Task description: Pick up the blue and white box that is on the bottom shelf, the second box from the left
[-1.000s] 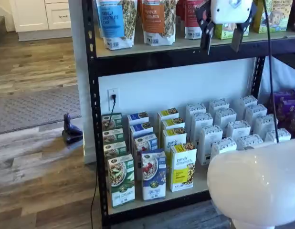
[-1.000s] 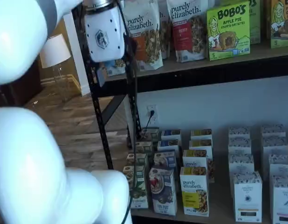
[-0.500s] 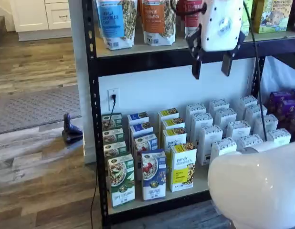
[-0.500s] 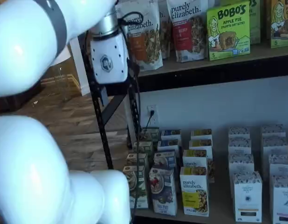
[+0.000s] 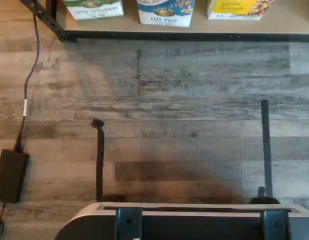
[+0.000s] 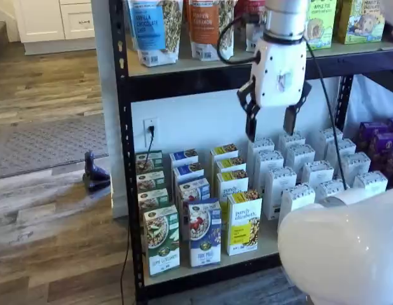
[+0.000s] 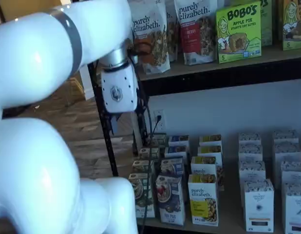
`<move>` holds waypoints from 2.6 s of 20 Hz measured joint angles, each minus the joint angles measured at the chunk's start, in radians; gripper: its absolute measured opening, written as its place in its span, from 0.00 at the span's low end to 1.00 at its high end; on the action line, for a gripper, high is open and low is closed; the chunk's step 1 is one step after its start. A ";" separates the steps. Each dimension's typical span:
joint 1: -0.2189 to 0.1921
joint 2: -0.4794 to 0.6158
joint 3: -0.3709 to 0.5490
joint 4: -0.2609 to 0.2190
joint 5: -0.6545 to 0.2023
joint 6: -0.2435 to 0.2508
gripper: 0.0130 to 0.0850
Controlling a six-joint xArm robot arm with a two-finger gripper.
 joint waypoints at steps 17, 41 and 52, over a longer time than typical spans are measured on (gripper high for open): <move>0.047 0.128 0.275 0.044 -0.444 0.016 1.00; 0.121 0.522 0.353 0.080 -0.956 0.027 1.00; 0.127 0.719 0.290 0.120 -1.075 -0.011 1.00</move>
